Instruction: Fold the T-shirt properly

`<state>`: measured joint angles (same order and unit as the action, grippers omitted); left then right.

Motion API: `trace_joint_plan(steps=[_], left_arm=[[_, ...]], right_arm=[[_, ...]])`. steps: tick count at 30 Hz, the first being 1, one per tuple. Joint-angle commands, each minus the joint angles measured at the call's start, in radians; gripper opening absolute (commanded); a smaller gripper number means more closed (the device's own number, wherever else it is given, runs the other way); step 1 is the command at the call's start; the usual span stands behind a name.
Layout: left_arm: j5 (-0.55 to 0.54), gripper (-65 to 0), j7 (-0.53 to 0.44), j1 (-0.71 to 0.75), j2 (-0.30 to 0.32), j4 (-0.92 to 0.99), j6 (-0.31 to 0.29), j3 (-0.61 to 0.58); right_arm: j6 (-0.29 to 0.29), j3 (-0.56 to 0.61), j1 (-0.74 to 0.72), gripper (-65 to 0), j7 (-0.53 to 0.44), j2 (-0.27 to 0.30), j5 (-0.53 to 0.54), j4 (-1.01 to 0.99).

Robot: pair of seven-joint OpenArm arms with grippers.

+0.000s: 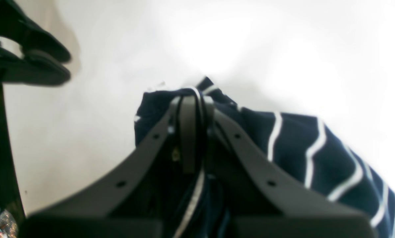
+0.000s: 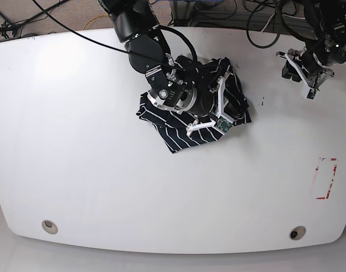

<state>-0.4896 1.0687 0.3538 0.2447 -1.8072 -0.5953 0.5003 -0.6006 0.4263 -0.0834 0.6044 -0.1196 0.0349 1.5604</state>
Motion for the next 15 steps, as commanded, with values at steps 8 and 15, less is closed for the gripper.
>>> trace_joint_plan(steps=[8, 15], left_arm=[[-0.010, -47.8, -0.014, 0.001, 0.012, -0.015, -0.001, 0.004], [-0.010, -47.8, -0.014, 0.001, 0.011, -0.015, -0.001, -0.027]], right_arm=[[0.066, 0.001, -0.063, -65.0, -0.033, -0.037, 0.032, 0.074], [0.135, 0.053, -0.154, -65.0, -0.041, -0.037, 0.096, -0.076]])
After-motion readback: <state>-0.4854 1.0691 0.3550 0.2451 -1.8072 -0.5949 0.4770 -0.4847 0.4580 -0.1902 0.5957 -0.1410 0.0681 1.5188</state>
